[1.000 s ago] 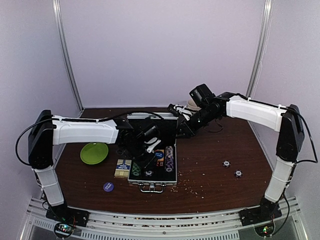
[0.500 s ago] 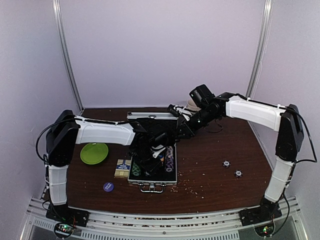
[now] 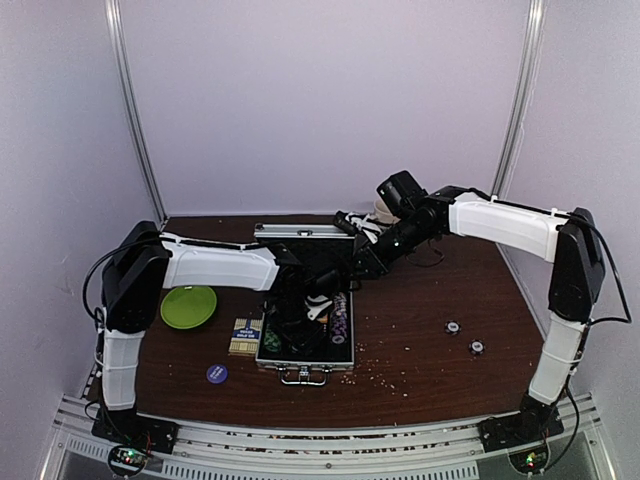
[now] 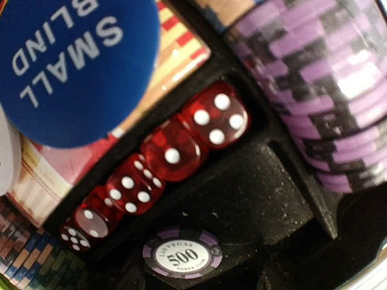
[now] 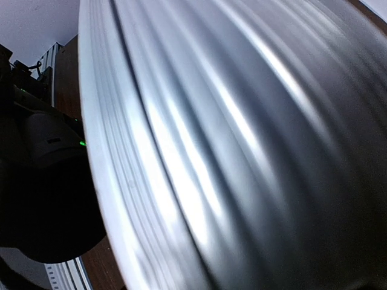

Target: Pack up texas hold em set

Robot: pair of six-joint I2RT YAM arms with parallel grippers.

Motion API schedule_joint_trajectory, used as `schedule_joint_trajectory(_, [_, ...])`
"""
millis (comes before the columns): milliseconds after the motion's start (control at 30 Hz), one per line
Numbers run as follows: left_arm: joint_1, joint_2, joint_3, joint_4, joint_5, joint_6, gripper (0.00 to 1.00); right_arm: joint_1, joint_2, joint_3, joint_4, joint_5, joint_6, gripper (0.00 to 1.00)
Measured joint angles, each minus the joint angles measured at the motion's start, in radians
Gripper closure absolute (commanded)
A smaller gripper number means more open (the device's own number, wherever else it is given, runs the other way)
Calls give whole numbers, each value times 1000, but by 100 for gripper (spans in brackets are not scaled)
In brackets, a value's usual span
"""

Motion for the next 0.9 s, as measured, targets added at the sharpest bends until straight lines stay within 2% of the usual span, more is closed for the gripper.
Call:
schedule_joint_trajectory(333, [3,35,49,-51,-3,1,51,-1,7,11,-7,-10,0,63])
schedule_joint_trajectory(533, [3,34,50,-52,-23,2,55,-1,7,11,-7,-11,0,63])
schedule_joint_trajectory(900, [-40,-133,-97,146,-82,0,57,-1,11,13,-6,-14,0,63])
